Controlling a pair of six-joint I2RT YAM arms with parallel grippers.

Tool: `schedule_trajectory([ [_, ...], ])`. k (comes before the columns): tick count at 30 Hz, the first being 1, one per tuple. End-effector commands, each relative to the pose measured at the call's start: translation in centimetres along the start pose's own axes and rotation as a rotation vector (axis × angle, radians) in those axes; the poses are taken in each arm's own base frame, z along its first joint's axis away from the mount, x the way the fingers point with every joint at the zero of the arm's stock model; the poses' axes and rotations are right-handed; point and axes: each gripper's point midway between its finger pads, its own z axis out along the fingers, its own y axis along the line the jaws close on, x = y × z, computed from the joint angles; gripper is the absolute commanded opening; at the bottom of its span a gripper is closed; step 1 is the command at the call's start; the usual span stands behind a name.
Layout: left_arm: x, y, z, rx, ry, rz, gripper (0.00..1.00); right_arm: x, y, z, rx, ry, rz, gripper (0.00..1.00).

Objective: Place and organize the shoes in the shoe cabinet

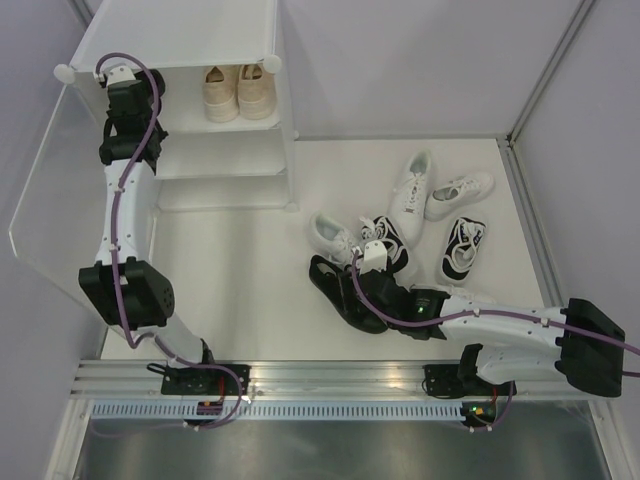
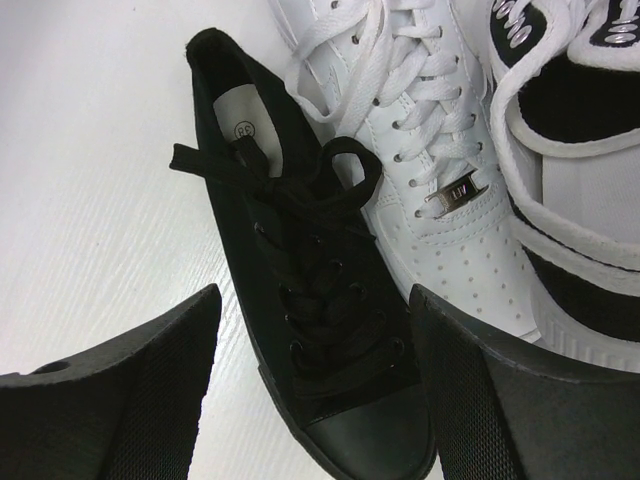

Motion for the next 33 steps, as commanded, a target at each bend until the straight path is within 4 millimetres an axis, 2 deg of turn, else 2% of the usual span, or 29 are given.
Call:
schedule_trajectory([
  [1,-3.0,-0.5,0.6,0.021,-0.070,-0.014,0.34,-0.3,0.1,0.4,0.007,-0.021,-0.004,0.80],
  [3,-3.3,-0.5,0.7,0.028,-0.061,-0.013,0.36,-0.1,0.1,0.5,0.012,-0.012,-0.007,0.80],
  [4,-2.6,-0.5,0.6,0.032,-0.027,-0.013,0.38,-0.1,0.1,0.6,0.012,-0.010,-0.008,0.80],
  [6,-2.3,-0.9,0.0,0.065,-0.007,-0.019,0.48,0.0,0.1,0.6,0.014,-0.006,-0.009,0.80],
  [8,-1.9,-0.6,-1.1,0.062,0.017,-0.036,0.59,0.1,0.0,0.6,0.017,-0.006,-0.007,0.80],
  [11,-1.2,-0.2,-2.4,0.064,0.041,-0.044,0.70,0.2,0.0,0.6,0.019,-0.004,-0.007,0.80],
  [13,-0.8,0.2,-3.5,0.062,0.047,-0.050,0.72,0.2,0.0,0.6,0.017,-0.005,-0.006,0.80],
  [18,0.0,0.6,-5.4,0.080,0.060,-0.047,0.70,0.3,0.1,0.7,0.010,-0.004,0.002,0.80],
  [24,0.5,1.9,-6.1,0.033,0.058,-0.031,0.60,0.4,0.1,0.6,0.001,-0.015,0.017,0.80],
  [33,-2.6,3.3,-5.5,-0.054,-0.057,-0.018,0.46,0.7,-0.2,0.5,0.002,-0.017,0.018,0.80],
])
